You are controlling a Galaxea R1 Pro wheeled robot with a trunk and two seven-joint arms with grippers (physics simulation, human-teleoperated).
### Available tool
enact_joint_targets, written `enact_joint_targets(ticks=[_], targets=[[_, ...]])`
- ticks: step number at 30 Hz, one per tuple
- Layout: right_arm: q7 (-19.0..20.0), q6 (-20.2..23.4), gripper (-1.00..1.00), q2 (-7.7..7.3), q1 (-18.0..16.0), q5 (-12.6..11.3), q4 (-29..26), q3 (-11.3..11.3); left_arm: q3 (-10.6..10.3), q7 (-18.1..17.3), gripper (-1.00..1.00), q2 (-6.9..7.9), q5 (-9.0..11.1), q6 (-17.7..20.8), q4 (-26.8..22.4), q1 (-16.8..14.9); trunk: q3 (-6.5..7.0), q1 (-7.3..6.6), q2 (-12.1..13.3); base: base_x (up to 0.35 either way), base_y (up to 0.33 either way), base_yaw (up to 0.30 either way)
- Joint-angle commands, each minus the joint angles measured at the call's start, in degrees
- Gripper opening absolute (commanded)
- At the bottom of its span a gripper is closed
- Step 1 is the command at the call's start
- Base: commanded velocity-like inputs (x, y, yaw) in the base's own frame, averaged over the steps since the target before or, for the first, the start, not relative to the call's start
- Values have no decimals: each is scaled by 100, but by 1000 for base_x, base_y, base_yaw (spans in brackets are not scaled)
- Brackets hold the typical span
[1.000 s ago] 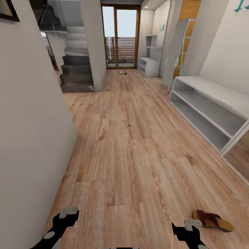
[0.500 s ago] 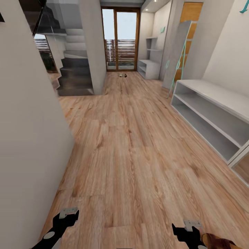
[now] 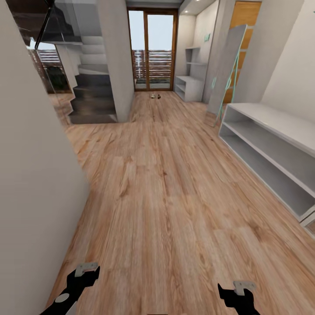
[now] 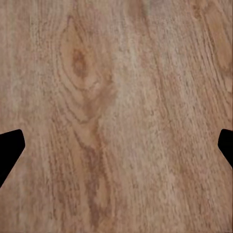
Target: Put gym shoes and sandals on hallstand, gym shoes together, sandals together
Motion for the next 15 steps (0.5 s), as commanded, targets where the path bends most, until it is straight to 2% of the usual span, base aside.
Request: enact_joint_targets(ticks=[1, 3, 7, 9, 10, 15], targets=[[-2, -69, 100, -1, -2, -46, 23, 9, -1, -8, 100, 0, 43, -24, 7, -2, -4, 2, -1, 337, 0, 0], [-2, -182, 100, -1, -1, -46, 68, 9, -1, -8, 100, -2, 41, -58, 11, -1, -4, 2, -1, 337, 0, 0], [0, -880, 100, -1, -2, -47, 374, 9, -3, -8, 100, -11, 29, -367, 136, 0, -4, 2, -1, 337, 0, 0], [2, -1004, 100, -1, -2, -47, 427, 9, -4, -8, 100, -12, 26, -410, 175, 0, -4, 2, -1, 337, 0, 0], [4, -1228, 100, 1, -1, -47, 529, 9, -6, -8, 100, -14, 21, -472, 244, 1, -4, 2, -1, 337, 0, 0], [16, -1529, 100, 5, -2, -47, 676, 14, -8, -8, 100, -16, 15, -541, 321, 1, -4, 2, -1, 337, 0, 0]])
